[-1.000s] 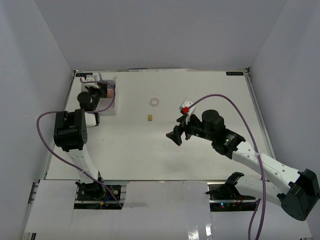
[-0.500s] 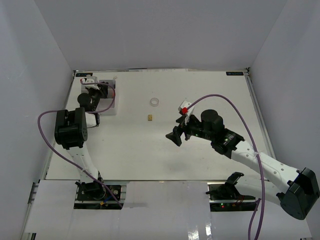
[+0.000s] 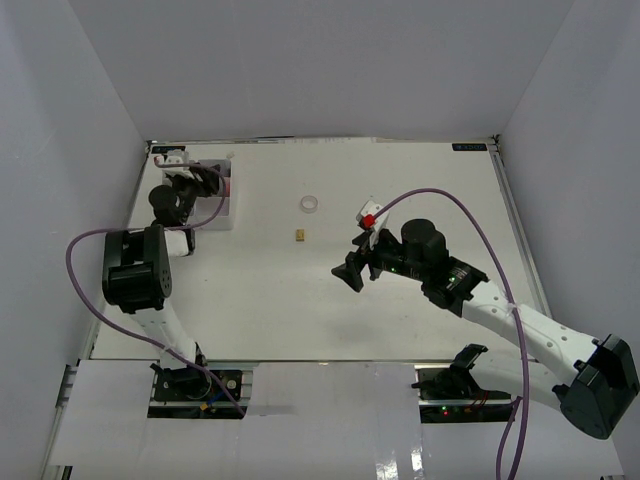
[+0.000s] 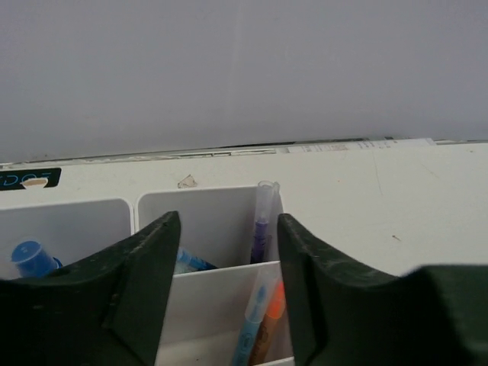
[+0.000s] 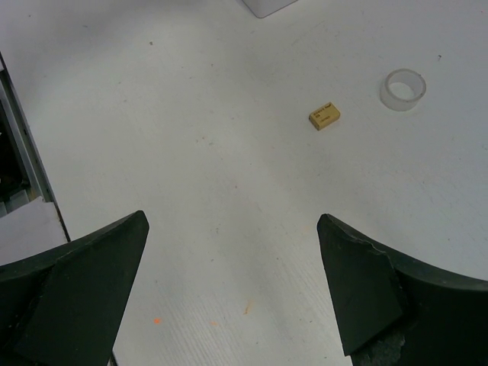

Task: Sort the stationery into containers
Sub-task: Place the pen in the storage box, then pick up the stationery from the center of the board.

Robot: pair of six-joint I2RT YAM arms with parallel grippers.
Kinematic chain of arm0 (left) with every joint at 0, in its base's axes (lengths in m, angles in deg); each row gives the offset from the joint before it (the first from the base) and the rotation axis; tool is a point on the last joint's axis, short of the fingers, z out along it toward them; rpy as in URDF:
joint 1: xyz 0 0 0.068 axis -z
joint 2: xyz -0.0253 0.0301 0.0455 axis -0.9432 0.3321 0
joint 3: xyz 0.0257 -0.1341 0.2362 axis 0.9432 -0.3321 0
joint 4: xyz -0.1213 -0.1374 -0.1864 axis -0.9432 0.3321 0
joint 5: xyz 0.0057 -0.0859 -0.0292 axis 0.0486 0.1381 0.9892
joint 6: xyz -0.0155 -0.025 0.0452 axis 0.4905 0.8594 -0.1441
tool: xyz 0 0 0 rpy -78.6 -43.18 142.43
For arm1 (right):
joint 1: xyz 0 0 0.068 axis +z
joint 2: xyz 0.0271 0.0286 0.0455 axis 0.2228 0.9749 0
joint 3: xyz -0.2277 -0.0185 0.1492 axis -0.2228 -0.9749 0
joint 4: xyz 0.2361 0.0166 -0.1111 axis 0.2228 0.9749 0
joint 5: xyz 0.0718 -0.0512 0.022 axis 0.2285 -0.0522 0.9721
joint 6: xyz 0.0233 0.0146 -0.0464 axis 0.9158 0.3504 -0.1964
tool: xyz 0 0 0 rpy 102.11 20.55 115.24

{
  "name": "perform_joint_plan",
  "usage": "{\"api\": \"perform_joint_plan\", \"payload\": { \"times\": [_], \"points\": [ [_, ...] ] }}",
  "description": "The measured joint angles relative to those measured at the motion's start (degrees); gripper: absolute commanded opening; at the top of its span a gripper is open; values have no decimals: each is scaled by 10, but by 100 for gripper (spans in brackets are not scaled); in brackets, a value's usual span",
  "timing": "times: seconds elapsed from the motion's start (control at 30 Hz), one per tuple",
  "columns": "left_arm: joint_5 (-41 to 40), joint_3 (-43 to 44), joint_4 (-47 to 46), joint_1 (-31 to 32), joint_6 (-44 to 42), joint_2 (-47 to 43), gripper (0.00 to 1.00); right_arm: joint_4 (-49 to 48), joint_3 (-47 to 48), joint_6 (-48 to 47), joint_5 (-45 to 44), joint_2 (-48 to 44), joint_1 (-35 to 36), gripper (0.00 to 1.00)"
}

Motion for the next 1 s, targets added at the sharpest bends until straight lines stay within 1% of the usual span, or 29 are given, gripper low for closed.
{"api": "perform_joint_plan", "payload": {
  "times": [0.03,0.13,0.2,0.3,0.4,0.5,0.6,0.7,0.8,0.9,1.0],
  "points": [
    [0,-4,13,0,2,-17,79,0,0,0,-1,-1,0,98],
    [0,-5,77,0,11,-89,93,0,0,2,-10,-7,0,98],
    [1,7,141,2,15,-139,98,0,0,3,-16,-12,0,98],
    [-2,46,247,13,17,-195,98,0,-1,7,-31,-23,0,98],
    [-22,70,348,51,13,-241,98,2,-5,15,-49,-33,0,98],
    [-59,79,443,130,6,-274,98,9,-9,26,-72,-39,0,98],
    [-77,94,534,202,22,-278,98,15,-20,38,-96,-51,0,98],
    [-95,111,614,244,51,-263,98,25,-42,49,-122,-70,0,98],
    [-126,138,676,283,74,-224,98,41,-59,60,-141,-90,0,98],
    [-163,187,729,317,87,-160,95,52,-70,67,-154,-106,0,98],
    [-203,247,781,346,99,-80,87,60,-80,73,-166,-121,0,98]
  ]
}}
